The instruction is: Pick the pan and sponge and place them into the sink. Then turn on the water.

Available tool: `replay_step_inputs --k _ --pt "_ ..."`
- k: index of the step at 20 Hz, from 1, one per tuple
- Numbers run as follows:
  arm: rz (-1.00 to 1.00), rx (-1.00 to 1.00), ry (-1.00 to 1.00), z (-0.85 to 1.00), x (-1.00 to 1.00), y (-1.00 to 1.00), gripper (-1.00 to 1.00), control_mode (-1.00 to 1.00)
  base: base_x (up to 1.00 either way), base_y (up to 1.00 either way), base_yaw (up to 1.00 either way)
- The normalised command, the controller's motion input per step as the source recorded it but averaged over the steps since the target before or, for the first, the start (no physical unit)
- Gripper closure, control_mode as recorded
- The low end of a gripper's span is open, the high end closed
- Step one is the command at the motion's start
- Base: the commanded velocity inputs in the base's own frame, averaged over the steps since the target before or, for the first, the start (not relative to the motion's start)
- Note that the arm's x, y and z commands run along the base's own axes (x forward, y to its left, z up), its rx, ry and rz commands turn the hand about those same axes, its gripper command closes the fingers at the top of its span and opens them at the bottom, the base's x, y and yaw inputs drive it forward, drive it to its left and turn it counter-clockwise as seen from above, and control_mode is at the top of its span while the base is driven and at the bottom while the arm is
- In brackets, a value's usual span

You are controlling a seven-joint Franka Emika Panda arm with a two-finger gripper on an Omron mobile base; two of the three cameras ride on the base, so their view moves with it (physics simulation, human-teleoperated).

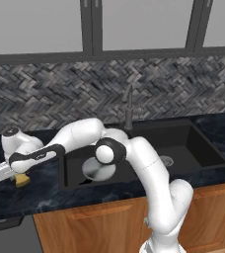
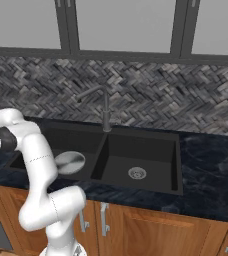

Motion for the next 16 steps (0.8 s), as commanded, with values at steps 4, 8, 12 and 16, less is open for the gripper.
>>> replay_step_inputs --k 4,8,12,16 --pt "-0.08 -0.04 -0.02 0.13 -0.06 0.02 1.0 -1.0 0.0 0.0 0.0" --pt "-0.08 0.0 -0.02 0.24 -0.08 -0.21 1.0 -1.0 0.0 0.0 0.0" --pt "-0.06 0.0 -0.02 0.21 -0.13 -0.23 1.0 -1.0 0.0 0.0 0.0" --pt "-0.05 0.0 -0.03 0.18 -0.23 -0.28 1.0 -1.0 0.0 0.0 0.0"
